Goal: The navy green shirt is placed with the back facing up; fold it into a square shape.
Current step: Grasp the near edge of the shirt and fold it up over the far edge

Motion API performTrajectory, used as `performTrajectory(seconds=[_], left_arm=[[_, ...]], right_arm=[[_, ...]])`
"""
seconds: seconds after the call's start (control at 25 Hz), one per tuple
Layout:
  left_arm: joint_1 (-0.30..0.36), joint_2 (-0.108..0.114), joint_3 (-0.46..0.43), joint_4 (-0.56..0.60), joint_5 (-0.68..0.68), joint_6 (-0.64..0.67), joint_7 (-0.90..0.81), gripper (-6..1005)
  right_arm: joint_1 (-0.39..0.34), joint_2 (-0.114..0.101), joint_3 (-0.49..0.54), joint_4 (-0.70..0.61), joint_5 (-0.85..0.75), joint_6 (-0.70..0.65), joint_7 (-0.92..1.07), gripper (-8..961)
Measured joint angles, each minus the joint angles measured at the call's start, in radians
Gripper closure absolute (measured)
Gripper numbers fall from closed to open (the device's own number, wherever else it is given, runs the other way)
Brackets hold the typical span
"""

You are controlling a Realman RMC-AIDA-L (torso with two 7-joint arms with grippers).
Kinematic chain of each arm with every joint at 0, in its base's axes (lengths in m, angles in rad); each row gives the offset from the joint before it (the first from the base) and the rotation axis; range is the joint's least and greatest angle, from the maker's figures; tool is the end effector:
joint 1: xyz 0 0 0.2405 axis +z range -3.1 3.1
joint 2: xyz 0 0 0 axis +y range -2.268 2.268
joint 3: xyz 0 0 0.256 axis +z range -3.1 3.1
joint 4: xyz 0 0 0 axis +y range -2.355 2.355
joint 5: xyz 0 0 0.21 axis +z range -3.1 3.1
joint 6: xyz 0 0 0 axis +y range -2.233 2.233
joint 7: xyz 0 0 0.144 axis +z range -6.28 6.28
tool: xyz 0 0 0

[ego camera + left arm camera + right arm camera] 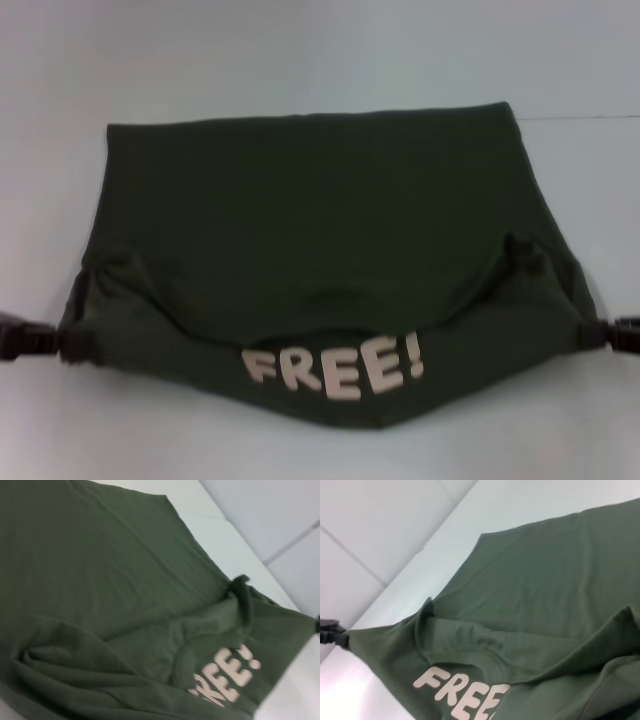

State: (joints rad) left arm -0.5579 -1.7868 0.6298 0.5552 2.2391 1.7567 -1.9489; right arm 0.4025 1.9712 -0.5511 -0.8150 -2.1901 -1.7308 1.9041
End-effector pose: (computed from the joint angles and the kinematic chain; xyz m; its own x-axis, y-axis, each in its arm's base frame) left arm -0.3165 0.3187 0.0959 0.5092 0.8200 0.2613 0.8426 -0.5368 0.0428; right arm 0.3241 0.2904 0.0739 0.5018 -0.7559 -0.4206 -0.8392 -0.5432 -0.0250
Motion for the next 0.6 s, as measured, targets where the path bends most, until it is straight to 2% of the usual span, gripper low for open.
performTrajectory(seconds=[0.12, 0.24, 0.36, 0.44, 0.6], left_arm=[[0.009, 0.003, -0.023, 0.020, 0.031, 0.081, 0.002, 947], [0.005, 0.014, -0.093, 0.030, 0.043, 0.108, -0.004, 947], [-0.019, 0.033, -0.204, 0.025, 0.040, 0.089, -0.033, 946], [-0.038, 0.039, -0.257, 0.022, 0.036, 0.057, -0.062, 946], [-0.080, 0.033, -0.311, 0.012, 0.033, -0.070, -0.125, 946]], right_arm=[[-0.024, -0.005, 0.020, 0.000, 0.006, -0.062, -0.028, 863], [-0.013, -0.015, 0.089, 0.007, 0.029, -0.064, -0.038, 857], [0.037, -0.031, 0.147, 0.036, 0.052, -0.042, -0.033, 851], [0.086, -0.041, 0.171, 0.061, 0.059, -0.009, -0.019, 846], [0.184, -0.044, 0.191, 0.094, 0.069, 0.115, 0.027, 838]])
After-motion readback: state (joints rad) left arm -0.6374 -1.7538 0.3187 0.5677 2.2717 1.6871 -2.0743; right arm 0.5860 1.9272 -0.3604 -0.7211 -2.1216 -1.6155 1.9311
